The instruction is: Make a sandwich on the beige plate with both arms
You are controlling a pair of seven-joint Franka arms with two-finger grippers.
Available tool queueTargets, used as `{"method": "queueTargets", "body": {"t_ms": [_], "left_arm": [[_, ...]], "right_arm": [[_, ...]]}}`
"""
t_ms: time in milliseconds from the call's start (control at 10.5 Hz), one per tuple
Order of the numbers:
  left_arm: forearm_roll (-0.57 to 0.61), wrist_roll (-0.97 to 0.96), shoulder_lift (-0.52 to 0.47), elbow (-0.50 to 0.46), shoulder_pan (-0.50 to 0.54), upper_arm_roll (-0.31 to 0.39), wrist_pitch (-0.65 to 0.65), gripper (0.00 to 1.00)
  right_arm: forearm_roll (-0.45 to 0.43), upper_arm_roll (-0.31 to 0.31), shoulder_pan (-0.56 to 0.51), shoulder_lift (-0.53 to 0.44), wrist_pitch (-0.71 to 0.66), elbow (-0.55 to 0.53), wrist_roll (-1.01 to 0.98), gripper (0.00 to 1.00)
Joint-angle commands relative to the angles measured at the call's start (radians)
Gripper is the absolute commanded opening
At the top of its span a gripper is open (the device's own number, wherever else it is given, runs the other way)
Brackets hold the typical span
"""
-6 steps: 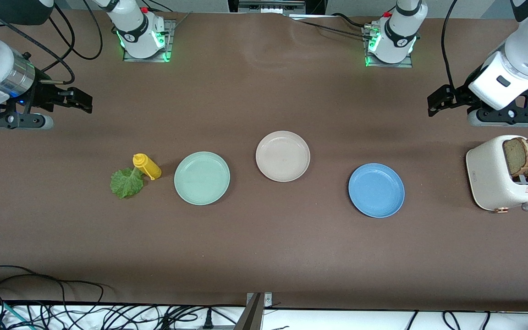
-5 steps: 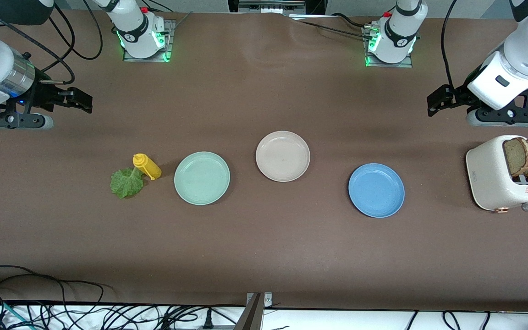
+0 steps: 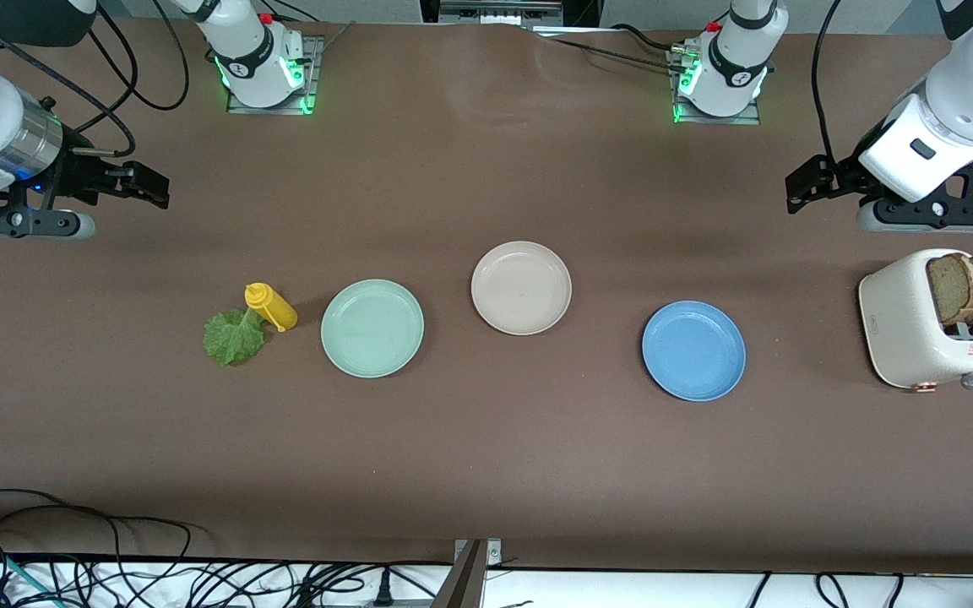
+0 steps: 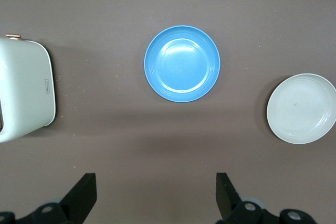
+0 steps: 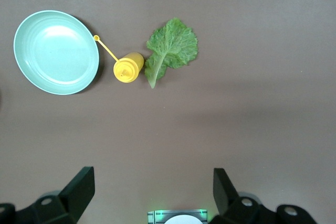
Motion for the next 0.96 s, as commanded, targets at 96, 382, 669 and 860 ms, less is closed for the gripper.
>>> {"method": "queueTargets", "body": {"t_ms": [96,382,669,860], "left_arm": [[0.039,0.014,-0.002,0.015,-0.002,-0.013,-0.019,1.00],[0.044,0.014,-0.002,0.016,0.000,-0.019,-0.019,1.00],[0.042,0.013,-0.002,0.016,0.001,-0.018,-0.019,1.00],[0.042,0.013,-0.002,0.016,0.004,-0.018,-0.019,1.00]], "right_arm": [[0.017,-0.003,-0.006,0.013,-0.008,0.028,0.005,1.00],[0.010,-0.005,-0.006,0.013,-0.003,0.028,0.008,1.00],[-0.036,0.004,0.013,0.010,-0.006,0.025,0.013,1.00],[-0.035,0.003,0.020,0.012,-0.011,0.018,0.016,1.00]]}}
